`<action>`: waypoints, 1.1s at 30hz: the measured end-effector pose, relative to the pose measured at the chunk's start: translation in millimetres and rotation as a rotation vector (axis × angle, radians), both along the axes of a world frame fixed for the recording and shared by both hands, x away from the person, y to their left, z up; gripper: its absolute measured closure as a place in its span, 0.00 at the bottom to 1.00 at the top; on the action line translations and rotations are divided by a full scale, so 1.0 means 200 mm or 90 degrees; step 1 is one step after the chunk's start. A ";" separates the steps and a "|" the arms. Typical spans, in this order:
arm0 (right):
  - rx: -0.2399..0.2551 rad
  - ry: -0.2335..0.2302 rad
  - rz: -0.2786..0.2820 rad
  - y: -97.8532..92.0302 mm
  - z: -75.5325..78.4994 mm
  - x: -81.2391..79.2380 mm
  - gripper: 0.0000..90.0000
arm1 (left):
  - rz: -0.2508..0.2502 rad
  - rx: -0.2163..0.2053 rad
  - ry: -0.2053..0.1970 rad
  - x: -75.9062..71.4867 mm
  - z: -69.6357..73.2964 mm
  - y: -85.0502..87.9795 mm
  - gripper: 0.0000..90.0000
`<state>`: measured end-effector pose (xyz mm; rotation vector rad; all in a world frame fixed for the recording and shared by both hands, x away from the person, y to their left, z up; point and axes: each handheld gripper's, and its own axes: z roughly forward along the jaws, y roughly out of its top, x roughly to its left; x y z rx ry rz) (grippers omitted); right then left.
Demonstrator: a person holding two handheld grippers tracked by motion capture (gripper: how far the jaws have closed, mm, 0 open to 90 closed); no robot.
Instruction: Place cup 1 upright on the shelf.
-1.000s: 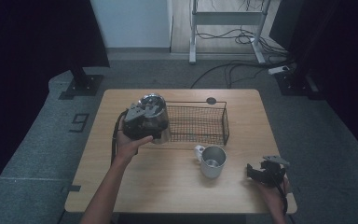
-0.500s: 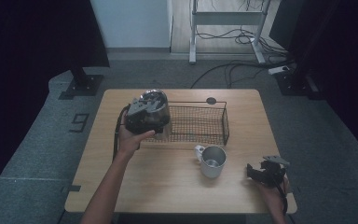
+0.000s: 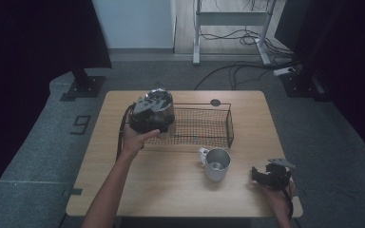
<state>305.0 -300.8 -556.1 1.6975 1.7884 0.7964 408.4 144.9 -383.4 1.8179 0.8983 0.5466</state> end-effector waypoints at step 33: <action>0.000 0.000 0.001 0.00 0.00 0.00 0.12 | 0.022 0.005 0.021 0.16 -0.05 -0.05 0.04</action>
